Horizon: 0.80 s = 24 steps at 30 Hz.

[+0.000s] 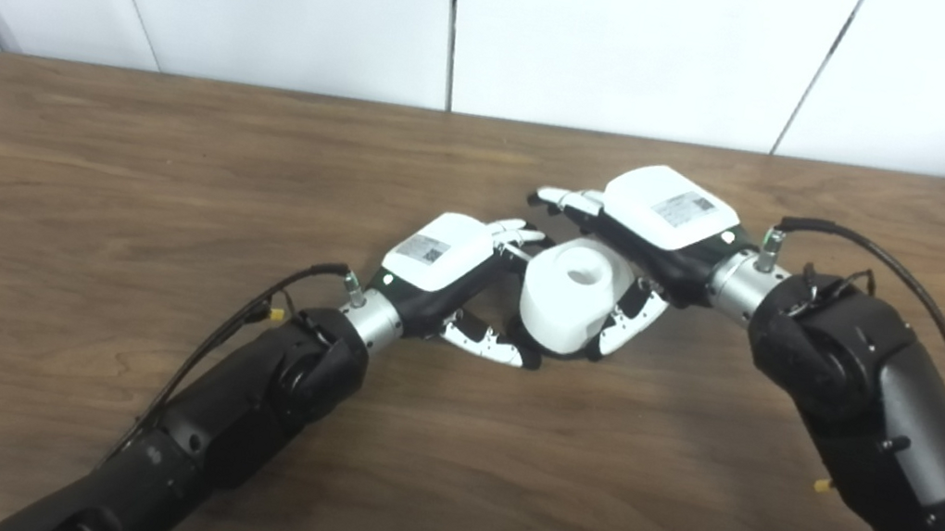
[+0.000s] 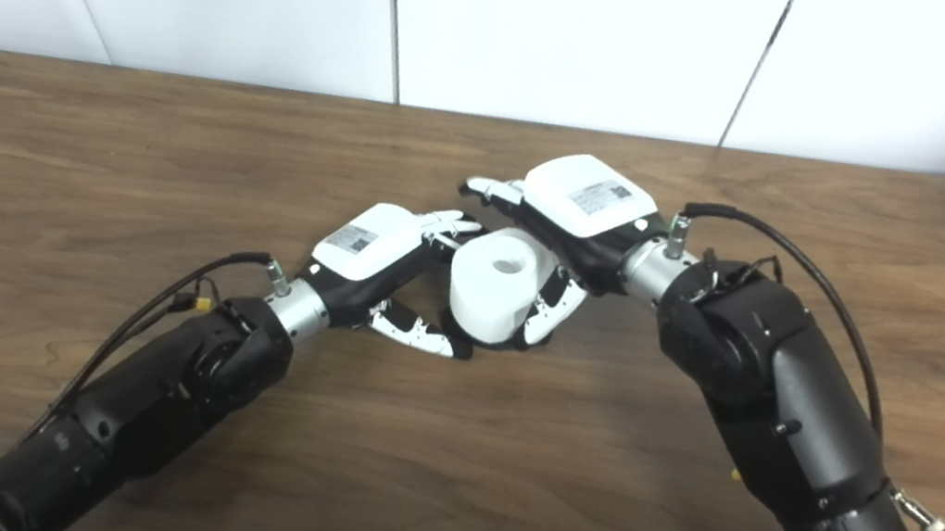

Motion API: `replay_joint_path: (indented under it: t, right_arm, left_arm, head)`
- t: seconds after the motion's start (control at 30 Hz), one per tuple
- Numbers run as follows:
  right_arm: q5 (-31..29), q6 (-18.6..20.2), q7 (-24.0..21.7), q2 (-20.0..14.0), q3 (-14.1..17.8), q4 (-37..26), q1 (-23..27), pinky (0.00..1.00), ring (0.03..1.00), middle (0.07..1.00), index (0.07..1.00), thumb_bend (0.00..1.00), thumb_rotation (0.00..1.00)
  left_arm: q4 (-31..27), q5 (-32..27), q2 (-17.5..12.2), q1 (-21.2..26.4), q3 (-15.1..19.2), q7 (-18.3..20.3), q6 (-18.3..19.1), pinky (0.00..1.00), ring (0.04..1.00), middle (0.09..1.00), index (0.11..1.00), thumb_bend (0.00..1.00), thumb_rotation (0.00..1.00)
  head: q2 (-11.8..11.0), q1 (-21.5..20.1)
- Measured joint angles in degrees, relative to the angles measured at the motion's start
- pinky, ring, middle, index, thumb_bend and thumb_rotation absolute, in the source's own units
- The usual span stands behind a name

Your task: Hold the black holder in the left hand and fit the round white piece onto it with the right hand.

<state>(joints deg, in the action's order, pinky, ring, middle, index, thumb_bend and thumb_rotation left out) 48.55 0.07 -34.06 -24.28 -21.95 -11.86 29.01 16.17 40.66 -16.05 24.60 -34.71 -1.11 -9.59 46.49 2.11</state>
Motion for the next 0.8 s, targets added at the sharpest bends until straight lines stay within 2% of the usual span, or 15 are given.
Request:
replay_joint_path:
  t: [0.6,0.67,0.8]
  right_arm:
    - [-0.9,0.0,-0.3,-0.1,1.8,-0.1,0.0,0.61,0.746,0.874,1.0,0.99,0.26]
    - [-0.9,0.2,-2.2,-0.4,1.8,-0.3,0.0,0.58,0.741,0.884,1.0,1.0,0.23]
    - [-1.1,2.1,-9.0,-2.6,1.5,-1.1,0.5,0.57,0.736,0.877,1.0,0.97,0.15]
  left_arm:
    - [0.0,0.0,0.0,0.0,-0.1,0.0,-0.1,0.8,0.92,0.878,0.481,0.52,0.07]
    - [0.0,0.0,0.0,0.0,-0.1,0.0,-0.1,0.8,0.92,0.878,0.481,0.52,0.07]
    - [0.0,0.0,0.0,0.0,-0.1,0.0,-0.1,0.8,0.92,0.878,0.482,0.53,0.07]
  head:
    - [-0.5,-0.7]
    - [-0.7,-1.1]
    - [-1.7,-2.3]
